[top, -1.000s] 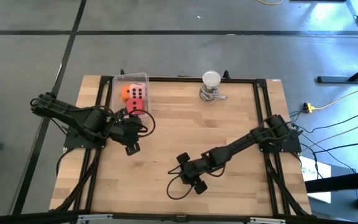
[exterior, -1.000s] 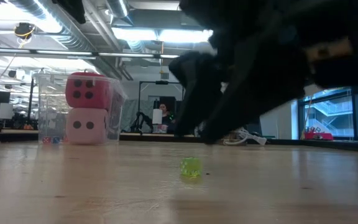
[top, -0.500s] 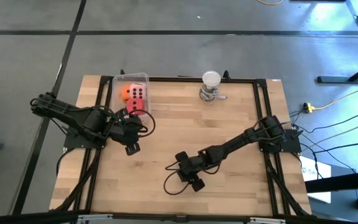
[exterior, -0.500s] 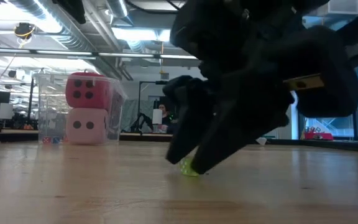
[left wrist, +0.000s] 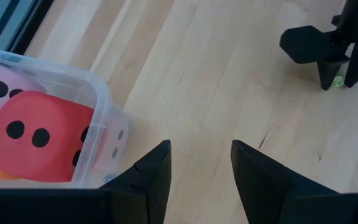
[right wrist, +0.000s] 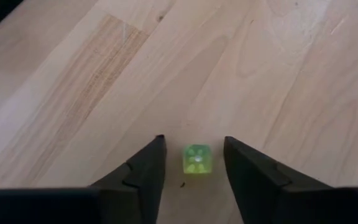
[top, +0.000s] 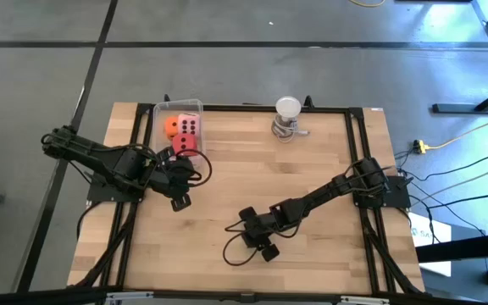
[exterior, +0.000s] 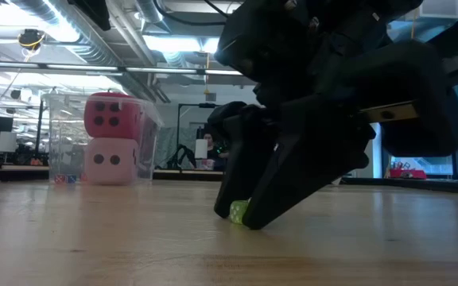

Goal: Pick & Place Dice
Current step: Put the small green dice into the transparent bin

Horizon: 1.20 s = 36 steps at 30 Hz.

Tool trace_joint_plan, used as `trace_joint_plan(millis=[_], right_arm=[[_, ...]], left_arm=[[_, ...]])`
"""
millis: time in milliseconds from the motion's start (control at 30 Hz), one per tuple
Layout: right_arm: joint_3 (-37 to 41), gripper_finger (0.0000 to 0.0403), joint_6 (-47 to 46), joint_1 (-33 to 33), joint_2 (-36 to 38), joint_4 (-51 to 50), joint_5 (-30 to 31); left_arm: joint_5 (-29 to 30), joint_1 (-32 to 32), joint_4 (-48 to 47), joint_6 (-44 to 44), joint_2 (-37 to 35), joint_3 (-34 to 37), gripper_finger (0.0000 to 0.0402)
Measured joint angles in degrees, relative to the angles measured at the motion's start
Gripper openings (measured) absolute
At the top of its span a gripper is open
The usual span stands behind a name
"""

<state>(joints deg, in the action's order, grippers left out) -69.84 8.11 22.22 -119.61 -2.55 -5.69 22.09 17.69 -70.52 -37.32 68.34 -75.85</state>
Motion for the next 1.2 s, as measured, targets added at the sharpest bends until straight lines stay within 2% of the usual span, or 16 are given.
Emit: trace_joint_plan(millis=[333,500,833,1200], right_arm=[[-0.02,0.0050,-0.95,0.02,-0.02,-0.67,0.47],[-0.02,0.0049,-5.05,0.09,-0.04,-0.70,2.05],[0.08,0.0049,-11.41,0.09,0.49,-0.44,0.79],[0.31,0.0049,-24.65,0.08,7.17,-0.58,2.02]], left_arm=[[0.25,0.00,0.00,0.50,0.00,0.00,0.0157],[0.46,0.00,0.00,0.66,0.00,0.00,0.0157],[0.90,-0.02,0.00,1.40,0.00,0.00,0.0157],[2.96,-0.02,-0.02,3.25,0.00,0.00,0.0157]])
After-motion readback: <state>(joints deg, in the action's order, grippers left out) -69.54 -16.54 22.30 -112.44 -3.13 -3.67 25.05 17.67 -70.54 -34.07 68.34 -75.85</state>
